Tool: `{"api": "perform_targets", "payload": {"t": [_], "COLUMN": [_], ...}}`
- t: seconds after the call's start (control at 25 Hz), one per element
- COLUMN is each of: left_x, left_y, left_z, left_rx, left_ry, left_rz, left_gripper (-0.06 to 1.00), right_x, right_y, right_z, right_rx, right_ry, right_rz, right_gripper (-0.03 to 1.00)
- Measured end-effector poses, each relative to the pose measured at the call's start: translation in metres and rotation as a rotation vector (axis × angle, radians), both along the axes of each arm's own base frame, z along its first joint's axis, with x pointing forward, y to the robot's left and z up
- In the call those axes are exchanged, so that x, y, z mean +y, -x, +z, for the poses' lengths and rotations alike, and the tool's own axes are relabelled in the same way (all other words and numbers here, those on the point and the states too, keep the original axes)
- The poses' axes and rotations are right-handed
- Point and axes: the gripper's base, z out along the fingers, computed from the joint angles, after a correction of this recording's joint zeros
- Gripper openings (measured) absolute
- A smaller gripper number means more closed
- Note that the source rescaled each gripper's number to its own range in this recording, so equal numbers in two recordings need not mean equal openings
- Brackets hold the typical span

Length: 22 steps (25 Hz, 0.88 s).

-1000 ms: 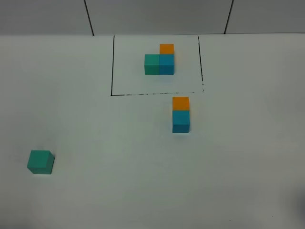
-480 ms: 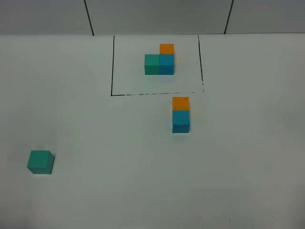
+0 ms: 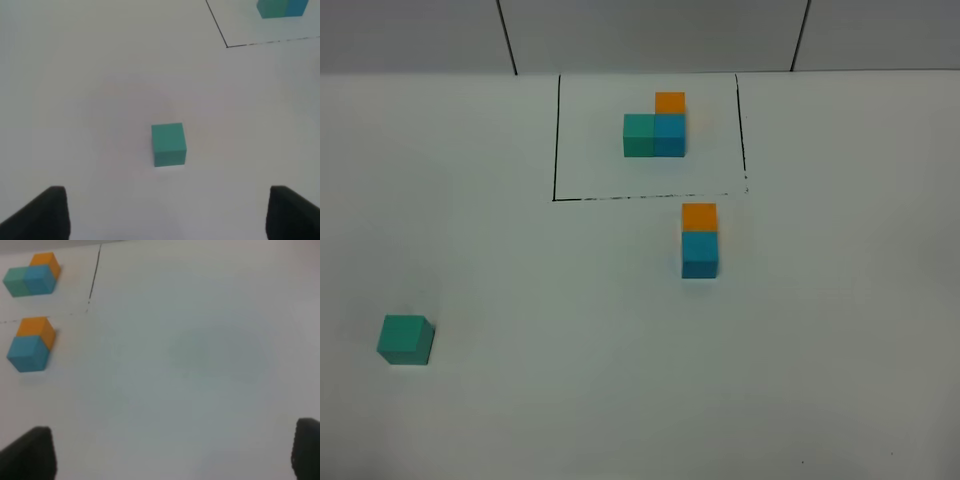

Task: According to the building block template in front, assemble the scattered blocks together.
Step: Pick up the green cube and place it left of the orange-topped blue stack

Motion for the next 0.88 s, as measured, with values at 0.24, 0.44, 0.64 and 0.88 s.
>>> {"api": "perform_targets", "payload": {"t": [0.24, 0.44, 0.64, 0.88], "left_x": [0.0000, 0.0000, 0.0000, 0.0000], "left_y": [0.0000, 0.0000, 0.0000, 0.0000], "left_z": [0.0000, 0.0000, 0.0000, 0.0000], "left_rx": [0.000, 0.000, 0.000, 0.000], "left_ry": [0.000, 0.000, 0.000, 0.000], "left_rz": [0.000, 0.000, 0.000, 0.000], "left_gripper": [0.78, 0.78, 0.78, 0.78], "right_x": [0.0000, 0.0000, -0.0001, -0.0001], "right_y": [0.0001, 0.0001, 0.0001, 0.0006], "right_z": [0.0000, 0.0000, 0.0000, -0.0001], "right_rx": [0.000, 0.000, 0.000, -0.003], "right_ry": [0.000, 0.000, -0.001, -0.001], "right_rz": [0.000, 0.000, -0.001, -0.001], "right_gripper": [0.87, 0.83, 0.81, 0.80]}}
